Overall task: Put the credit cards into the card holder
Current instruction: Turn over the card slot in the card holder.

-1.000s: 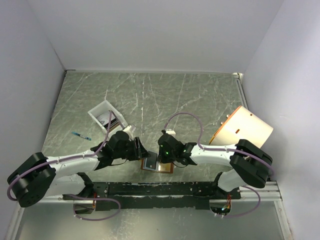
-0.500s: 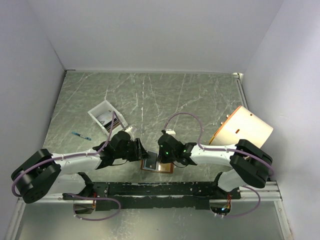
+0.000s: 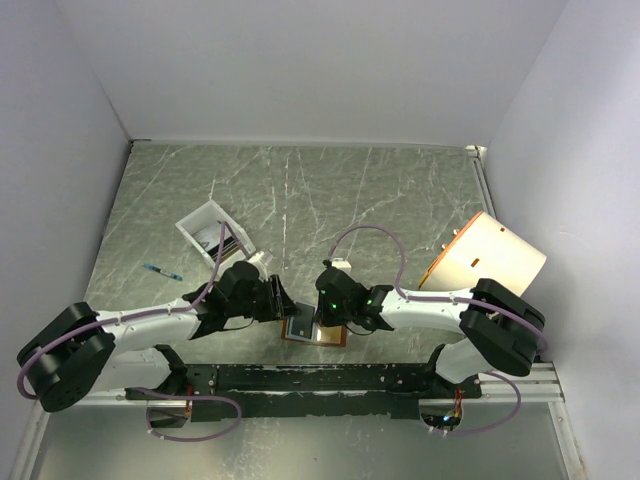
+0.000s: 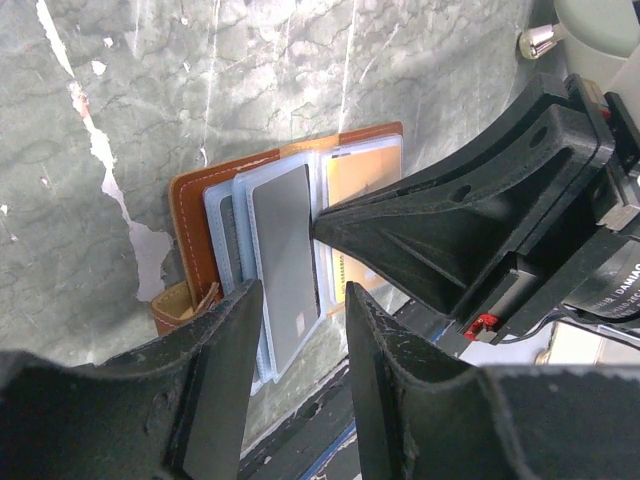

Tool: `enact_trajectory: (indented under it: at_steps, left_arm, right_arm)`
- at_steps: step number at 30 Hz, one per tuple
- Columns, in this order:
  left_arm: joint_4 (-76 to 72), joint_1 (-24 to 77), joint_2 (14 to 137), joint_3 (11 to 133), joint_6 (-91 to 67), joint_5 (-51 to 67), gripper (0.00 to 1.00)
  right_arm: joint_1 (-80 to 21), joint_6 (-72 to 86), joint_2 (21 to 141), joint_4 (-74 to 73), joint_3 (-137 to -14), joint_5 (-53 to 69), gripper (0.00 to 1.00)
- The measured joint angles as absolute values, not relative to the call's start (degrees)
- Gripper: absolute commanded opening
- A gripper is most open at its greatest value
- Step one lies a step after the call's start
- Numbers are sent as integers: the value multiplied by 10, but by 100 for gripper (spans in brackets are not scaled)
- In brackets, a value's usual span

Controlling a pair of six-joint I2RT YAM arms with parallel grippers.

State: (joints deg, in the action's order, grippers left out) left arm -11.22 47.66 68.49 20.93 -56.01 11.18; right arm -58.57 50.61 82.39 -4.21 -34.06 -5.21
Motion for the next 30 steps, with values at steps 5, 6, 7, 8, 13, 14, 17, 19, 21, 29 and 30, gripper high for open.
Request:
enact_trajectory:
  at_steps: [5,6,7,8,13,14,17,19,21,29,30]
  left_arm:
    - [-117,477,700,209,-560,114,49]
    - [-119,477,703,209,-560,116,49]
    - [-121,477,705,209,-560,117,49]
    - [-122,477,707,209,-560,118,49]
    - [-128,477,712,209,-560,122,49]
    - [-129,477,712,209,-561,123,49]
    - [-132,477,712,209,-562,125,49]
    - [-132,477,712,209,-562,127,49]
    - [-133,477,712,209,-562,130,49]
    - [-149,477,712,209,-566,145,49]
    - [-152,478,712,209,-566,147,49]
  right_arm:
    - [-586,506,824,-42,-341,-52,1]
    - [-586,507,824,-42,-341,-53,1]
    - [-586,507,824,-42,-341,-53,1]
    - [-586,508,824,-42,-341,-53,1]
    - [-586,509,824,-42,-341,-54,1]
    - [-586,510,824,-42,-341,-54,1]
    - [-586,510,823,-42,-341,-54,1]
    - [-586,510,823,-42,-341,-54,1]
    - [-586,510,823,-42,-341,-54,1]
    - [-586,510,809,-43,-335,-59,10]
    - [-586,510,801,-44,-332,-61,12]
